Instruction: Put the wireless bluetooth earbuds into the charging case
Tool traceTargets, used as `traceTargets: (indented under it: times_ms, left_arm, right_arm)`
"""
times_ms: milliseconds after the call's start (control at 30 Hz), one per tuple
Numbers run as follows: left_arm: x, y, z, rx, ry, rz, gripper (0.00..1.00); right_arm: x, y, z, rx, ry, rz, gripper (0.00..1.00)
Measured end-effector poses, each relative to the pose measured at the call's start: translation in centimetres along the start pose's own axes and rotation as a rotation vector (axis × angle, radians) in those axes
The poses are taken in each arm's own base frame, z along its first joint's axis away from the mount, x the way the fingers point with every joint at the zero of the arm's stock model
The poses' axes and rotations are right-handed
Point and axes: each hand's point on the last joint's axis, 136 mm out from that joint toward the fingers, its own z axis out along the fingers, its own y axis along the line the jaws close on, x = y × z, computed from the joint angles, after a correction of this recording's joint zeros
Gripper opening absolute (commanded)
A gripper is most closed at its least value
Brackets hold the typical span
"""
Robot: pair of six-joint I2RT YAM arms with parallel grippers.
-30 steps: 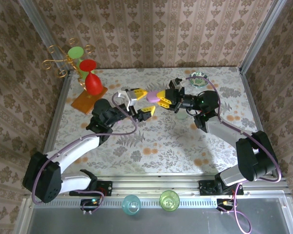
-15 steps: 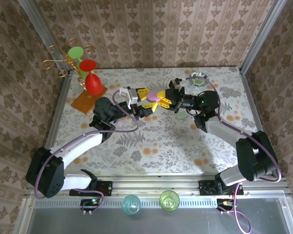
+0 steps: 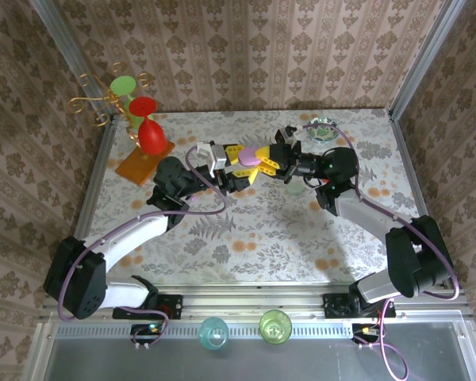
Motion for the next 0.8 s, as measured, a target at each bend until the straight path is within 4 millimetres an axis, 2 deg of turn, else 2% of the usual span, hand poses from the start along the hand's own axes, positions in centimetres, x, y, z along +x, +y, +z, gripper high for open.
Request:
traceTargets:
  times_ms: [133, 400, 633, 800]
  left_arm:
    - [-0.03, -0.27, 0.12, 0.009, -0.001, 0.000, 0.49]
    - [-0.63, -0.46, 0.36, 0.019, -0.011, 0.008, 0.52]
    - [-0.62, -0.35, 0.36, 0.012, -0.011, 0.008, 0.41]
    - [-0.54, -0.38, 0.36, 0.014, -0.008, 0.009, 0.30]
  right_arm:
    - [0.08, 0.14, -0.02, 0.000, 0.000, -0.005, 0.00]
    - [0.12, 0.22, -0.02, -0.001, 0.001, -0.017, 0.00]
    - [0.34, 0.30, -0.03, 0.004, 0.006, -0.020, 0.00]
    - [0.38, 0.30, -0.05, 0.010, 0.005, -0.022, 0.00]
